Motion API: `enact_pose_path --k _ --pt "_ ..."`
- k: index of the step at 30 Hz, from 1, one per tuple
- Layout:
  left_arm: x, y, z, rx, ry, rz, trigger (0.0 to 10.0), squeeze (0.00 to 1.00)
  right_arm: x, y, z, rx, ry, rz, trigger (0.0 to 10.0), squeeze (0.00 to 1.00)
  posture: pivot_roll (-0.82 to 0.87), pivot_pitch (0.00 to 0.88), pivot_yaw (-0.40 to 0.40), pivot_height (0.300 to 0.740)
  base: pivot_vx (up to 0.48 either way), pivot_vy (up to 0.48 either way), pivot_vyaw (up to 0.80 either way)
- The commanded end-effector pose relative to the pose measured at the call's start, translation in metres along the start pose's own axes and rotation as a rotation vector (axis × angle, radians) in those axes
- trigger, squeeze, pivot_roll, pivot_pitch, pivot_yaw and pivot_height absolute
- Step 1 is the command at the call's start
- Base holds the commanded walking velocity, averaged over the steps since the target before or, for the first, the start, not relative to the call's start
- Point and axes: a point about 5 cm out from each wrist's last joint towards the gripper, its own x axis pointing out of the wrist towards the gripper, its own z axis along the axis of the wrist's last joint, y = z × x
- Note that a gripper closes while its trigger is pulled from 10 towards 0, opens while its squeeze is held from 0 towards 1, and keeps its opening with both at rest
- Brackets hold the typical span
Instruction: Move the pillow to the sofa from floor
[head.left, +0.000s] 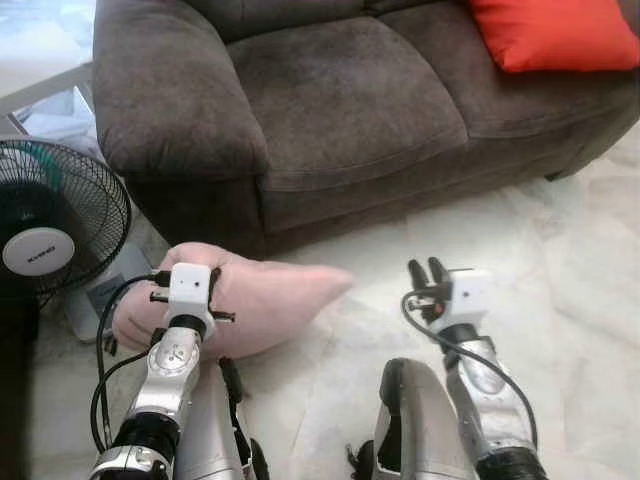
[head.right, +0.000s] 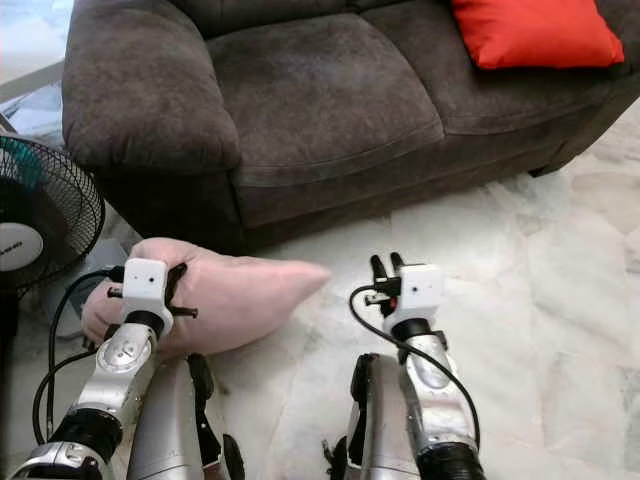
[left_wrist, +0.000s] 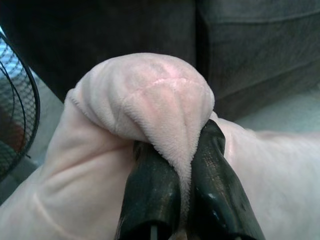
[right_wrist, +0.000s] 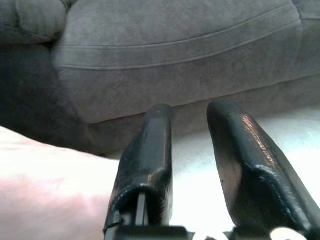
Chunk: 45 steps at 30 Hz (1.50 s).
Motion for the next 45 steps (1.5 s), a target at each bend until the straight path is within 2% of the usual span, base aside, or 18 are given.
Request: enact_pose_path --k 1,9,15,21,45 --pt "0.000 0.005 0.016 0.020 -0.109 0.009 10.0 0.00 -0.001 -0.002 -0.001 0.010 -0.001 -0.020 10.0 0.00 0.13 0.121 0.026 0.491 0.000 0.000 0.00" --pt "-0.012 0.018 0.014 0.016 -0.108 0.061 10.0 0.00 -0.006 -0.010 -0.003 0.004 -0.005 -0.045 10.0 0.00 0.11 0.107 0.029 0.491 0.000 0.000 0.00" --pt "-0.013 0.022 0.015 0.011 -0.108 0.086 10.0 0.00 -0.005 -0.011 -0.001 0.001 -0.011 -0.046 10.0 0.00 0.12 0.104 0.016 0.491 0.000 0.000 0.00" --pt "-0.011 0.020 0.020 0.002 -0.115 0.091 10.0 0.00 0.000 -0.008 0.001 0.007 -0.014 -0.045 10.0 0.00 0.13 0.109 0.016 0.491 0.000 0.000 0.00" --pt "-0.008 0.017 0.028 -0.001 -0.127 0.083 10.0 0.00 -0.002 -0.002 -0.002 0.028 -0.009 -0.032 10.0 0.00 0.13 0.125 0.026 0.643 0.000 0.000 0.00"
